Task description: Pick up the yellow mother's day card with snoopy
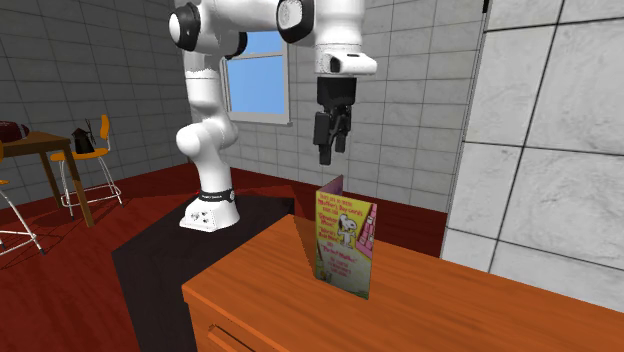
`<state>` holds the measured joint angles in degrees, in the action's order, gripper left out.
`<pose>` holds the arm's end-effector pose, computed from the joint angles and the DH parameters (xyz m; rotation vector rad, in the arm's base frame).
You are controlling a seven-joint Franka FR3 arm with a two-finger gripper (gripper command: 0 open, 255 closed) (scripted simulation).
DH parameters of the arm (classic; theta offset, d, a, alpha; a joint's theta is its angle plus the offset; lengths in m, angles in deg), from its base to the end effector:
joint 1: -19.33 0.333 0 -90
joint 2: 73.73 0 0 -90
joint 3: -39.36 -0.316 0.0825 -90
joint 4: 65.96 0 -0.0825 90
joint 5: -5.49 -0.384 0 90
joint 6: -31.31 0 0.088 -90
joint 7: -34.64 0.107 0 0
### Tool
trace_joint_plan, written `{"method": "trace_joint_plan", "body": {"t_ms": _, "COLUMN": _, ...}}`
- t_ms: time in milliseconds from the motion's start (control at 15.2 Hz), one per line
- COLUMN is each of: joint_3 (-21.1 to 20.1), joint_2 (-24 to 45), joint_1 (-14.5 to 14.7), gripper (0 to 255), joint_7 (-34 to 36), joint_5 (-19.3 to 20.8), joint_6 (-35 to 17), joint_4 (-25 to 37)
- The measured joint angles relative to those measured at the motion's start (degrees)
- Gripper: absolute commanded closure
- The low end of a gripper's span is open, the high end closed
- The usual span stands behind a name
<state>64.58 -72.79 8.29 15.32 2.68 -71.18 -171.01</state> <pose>0.4553 -0.3272 0.5099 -3.0412 0.4718 0.0519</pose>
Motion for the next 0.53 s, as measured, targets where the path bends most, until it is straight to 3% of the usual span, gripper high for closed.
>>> {"method": "trace_joint_plan", "body": {"t_ms": 528, "joint_3": 3.4, "joint_2": 17.33, "joint_1": -7.24, "gripper": 0, "joint_7": -5.19, "joint_5": -7.77, "joint_6": 3.6, "joint_4": 17.15}}
